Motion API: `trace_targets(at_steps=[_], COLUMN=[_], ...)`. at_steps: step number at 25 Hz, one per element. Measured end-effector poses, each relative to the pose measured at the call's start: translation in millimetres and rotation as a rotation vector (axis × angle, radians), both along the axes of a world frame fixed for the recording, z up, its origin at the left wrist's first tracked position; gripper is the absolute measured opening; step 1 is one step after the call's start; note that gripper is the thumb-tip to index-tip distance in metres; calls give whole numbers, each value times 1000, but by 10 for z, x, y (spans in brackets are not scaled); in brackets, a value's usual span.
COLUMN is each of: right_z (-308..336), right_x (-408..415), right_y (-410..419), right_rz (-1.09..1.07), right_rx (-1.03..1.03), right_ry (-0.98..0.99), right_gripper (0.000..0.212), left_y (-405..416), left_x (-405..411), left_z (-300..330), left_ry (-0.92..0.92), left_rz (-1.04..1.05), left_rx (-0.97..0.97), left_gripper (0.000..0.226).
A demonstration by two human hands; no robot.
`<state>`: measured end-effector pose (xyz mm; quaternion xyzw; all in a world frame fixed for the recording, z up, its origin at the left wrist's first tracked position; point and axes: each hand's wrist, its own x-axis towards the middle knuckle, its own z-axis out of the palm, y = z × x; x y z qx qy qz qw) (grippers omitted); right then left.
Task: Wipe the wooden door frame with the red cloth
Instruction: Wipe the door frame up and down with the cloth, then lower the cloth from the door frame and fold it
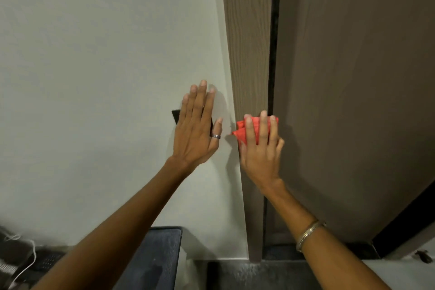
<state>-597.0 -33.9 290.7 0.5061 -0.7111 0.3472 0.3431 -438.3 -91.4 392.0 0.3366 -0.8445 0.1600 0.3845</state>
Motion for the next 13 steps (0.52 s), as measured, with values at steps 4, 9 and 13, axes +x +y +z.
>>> trace_targets(at_steps=[4,9,13], right_z=[-313,-522,-993], right_x=[282,1208,1898], right_y=[569,1040,1071], right_rz=[438,481,372], right_rx=[-173,-208,99], right_ry=[-1120,-2412,-2536], right_gripper=[73,34,49], left_y=[874,1276,1219], left_x=[304,807,1375], left_z=[-784,-1623,-1953], left_ry=[333,908,1239], left_rz=[-120,106,179], left_rx=[639,2022,2224], left_gripper=[59,65,72])
